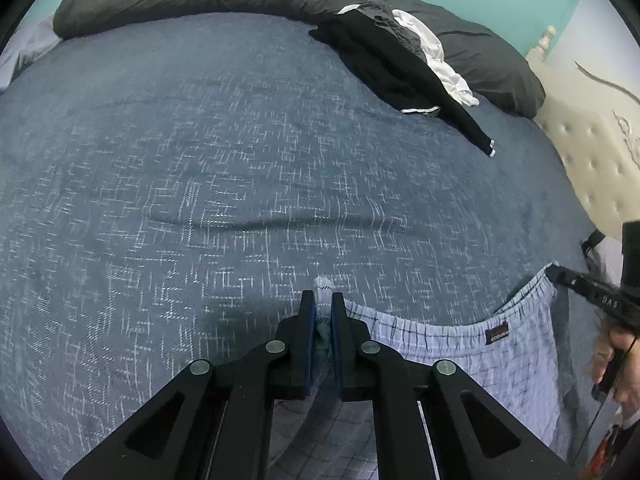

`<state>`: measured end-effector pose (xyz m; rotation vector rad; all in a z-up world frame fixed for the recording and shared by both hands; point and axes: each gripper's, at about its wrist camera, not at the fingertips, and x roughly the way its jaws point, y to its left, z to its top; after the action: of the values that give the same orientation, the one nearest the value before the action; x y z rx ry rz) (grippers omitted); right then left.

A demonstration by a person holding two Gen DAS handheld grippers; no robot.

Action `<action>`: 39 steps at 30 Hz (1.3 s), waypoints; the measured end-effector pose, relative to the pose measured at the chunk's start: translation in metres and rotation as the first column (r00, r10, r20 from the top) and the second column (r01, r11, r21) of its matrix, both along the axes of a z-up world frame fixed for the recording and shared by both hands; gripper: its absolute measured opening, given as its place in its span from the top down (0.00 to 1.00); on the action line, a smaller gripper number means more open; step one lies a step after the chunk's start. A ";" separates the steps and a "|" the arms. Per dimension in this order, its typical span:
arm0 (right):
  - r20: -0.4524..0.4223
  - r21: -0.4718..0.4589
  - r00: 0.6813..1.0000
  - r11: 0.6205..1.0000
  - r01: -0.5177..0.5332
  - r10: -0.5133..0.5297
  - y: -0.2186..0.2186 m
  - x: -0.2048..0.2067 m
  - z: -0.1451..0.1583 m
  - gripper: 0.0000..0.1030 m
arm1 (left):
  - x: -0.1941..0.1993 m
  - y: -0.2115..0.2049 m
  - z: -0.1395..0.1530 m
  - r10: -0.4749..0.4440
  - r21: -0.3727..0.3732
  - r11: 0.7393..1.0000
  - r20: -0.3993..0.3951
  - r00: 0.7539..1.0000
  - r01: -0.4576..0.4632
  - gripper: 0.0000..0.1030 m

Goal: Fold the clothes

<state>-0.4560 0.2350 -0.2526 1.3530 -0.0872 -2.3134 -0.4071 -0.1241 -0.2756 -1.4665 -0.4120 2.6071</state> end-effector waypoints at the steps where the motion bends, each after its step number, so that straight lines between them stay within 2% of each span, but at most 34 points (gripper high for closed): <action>1: -0.001 -0.002 1.000 1.000 0.009 -0.009 0.001 -0.002 0.000 0.92 | -0.002 -0.001 -0.001 0.003 0.005 1.000 0.006 1.000 -0.003 0.93; 12: 0.035 0.012 0.998 0.998 0.054 -0.054 0.001 -0.008 -0.019 0.93 | -0.010 0.002 -0.015 -0.007 -0.010 1.000 0.050 0.999 0.007 0.92; 16: 0.043 -0.026 0.995 0.996 0.089 -0.088 0.004 -0.007 -0.025 0.89 | -0.006 -0.006 -0.013 -0.002 0.033 0.999 0.049 0.999 0.001 0.90; 18: 0.054 -0.048 0.992 0.992 0.114 -0.111 0.009 -0.005 -0.026 0.88 | -0.001 -0.011 -0.009 0.004 0.049 0.999 0.046 0.999 -0.006 0.81; 19: 0.054 -0.048 0.991 0.991 0.125 -0.122 0.012 -0.004 -0.025 0.82 | 0.003 -0.015 -0.006 0.014 0.063 0.998 0.042 0.999 -0.017 0.76; 20: 0.049 -0.036 0.989 0.990 0.139 -0.138 0.015 -0.003 -0.023 0.76 | 0.008 -0.022 -0.003 0.032 0.093 0.995 0.036 0.999 -0.036 0.65; 22: 0.037 -0.060 0.984 0.982 0.179 -0.177 0.027 0.000 -0.014 0.76 | 0.018 -0.035 0.001 0.085 0.134 0.987 0.033 0.996 -0.089 0.49; 26: 0.028 -0.169 0.958 0.943 0.286 -0.286 0.061 0.021 0.003 0.71 | 0.046 -0.052 0.004 0.129 0.125 0.984 0.011 0.992 -0.129 0.49; 33: 0.039 -0.285 0.915 0.873 0.395 -0.401 0.089 0.086 0.012 0.70 | 0.096 -0.080 0.009 0.199 0.102 0.976 -0.031 0.980 -0.195 0.49; 39: 0.066 -0.361 0.881 0.812 0.458 -0.468 0.089 0.148 0.000 0.69 | 0.131 -0.094 -0.019 0.249 0.140 0.959 0.004 0.969 -0.247 0.50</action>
<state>-0.3077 0.3244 -0.2529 1.1981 -0.8937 -2.5220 -0.2763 -0.2182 -0.2942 -1.4331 -0.8092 2.7056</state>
